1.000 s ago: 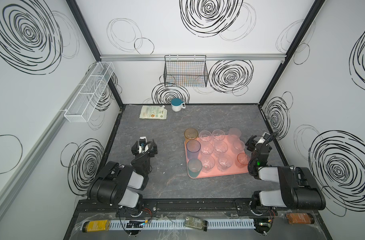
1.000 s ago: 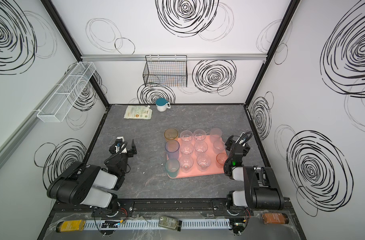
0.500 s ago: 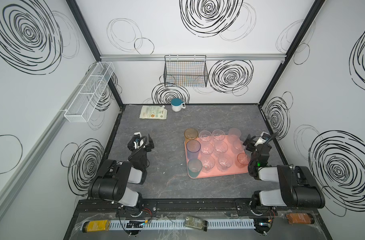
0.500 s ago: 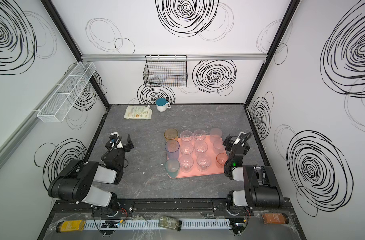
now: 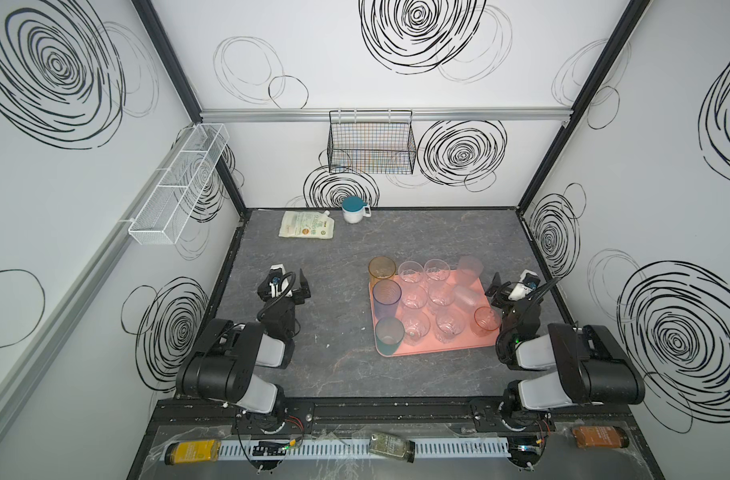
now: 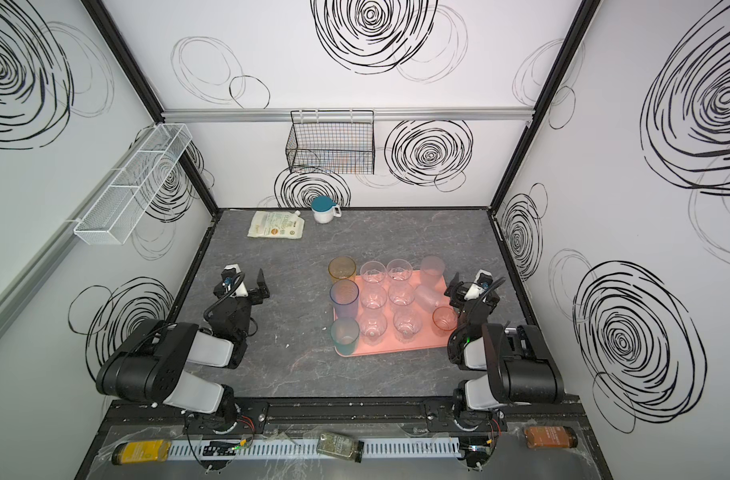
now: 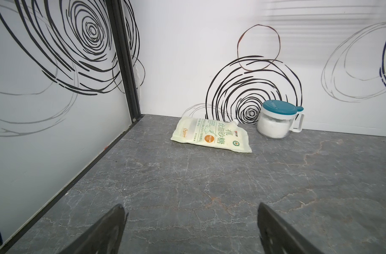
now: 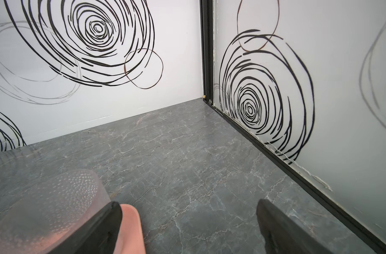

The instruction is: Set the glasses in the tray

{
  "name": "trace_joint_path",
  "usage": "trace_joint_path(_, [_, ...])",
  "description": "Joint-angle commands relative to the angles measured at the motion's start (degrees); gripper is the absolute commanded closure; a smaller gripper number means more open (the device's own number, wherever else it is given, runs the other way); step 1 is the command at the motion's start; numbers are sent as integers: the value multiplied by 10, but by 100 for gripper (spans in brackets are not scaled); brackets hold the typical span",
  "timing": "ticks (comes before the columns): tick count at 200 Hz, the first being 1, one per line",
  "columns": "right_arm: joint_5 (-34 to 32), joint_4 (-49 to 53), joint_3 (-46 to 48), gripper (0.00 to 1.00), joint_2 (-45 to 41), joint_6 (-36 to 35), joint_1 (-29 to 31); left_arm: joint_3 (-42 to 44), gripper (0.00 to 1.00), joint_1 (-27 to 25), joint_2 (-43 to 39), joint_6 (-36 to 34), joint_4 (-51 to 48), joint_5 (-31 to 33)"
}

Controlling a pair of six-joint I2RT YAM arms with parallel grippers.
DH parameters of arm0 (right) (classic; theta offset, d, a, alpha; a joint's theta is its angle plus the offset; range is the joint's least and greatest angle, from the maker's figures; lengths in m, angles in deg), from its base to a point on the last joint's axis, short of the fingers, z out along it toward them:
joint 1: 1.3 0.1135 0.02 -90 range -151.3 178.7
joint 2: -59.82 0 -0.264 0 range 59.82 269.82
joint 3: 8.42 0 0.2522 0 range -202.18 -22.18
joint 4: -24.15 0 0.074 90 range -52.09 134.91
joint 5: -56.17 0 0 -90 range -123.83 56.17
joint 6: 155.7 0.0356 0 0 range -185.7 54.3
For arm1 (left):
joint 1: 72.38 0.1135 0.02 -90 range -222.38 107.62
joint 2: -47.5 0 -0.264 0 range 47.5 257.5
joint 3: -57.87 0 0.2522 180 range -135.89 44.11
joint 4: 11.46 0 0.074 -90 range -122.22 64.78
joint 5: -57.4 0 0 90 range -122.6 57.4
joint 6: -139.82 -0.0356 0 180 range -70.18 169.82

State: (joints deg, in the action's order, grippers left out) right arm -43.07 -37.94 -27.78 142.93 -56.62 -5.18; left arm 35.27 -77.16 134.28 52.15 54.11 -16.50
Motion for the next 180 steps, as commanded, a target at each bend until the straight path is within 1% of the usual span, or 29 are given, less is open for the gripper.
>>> trace_joint_path(1, [-4,16,-12,0,-12,4,-1,-5,4,-2,-8,-5,25,-3])
trace_joint_path(9, [-2,-11,-4,0,-5,-1,-1,-5,4,-3,-8,-6,25,-3])
trace_joint_path(22, [-6,33,-18,0,-17,8,-1,-5,4,-2,-8,-6,25,-3])
trace_joint_path(34, [-4,7,-10,0,-9,2,-1,-5,4,-2,-8,-6,25,-3])
trace_joint_path(45, [-5,28,-16,0,-16,7,-1,-6,4,-2,-8,-6,25,-3])
trace_joint_path(54, [-4,13,-12,0,-12,3,-1,-5,4,-3,-8,-6,24,-2])
trace_joint_path(63, [-5,25,-15,0,-15,6,-1,-6,4,-5,-8,-7,24,0])
trace_joint_path(131, [-5,21,-15,0,-13,5,-1,-6,4,-6,-7,-9,24,2])
trace_joint_path(146, [-4,31,-22,0,-11,2,1,-6,4,-6,-7,-9,24,2])
trace_joint_path(170, [-16,73,-55,0,5,-10,16,-6,4,-6,-7,-9,24,2])
trace_joint_path(180, [-15,69,-52,0,4,-11,16,-6,4,-6,-7,-9,24,2])
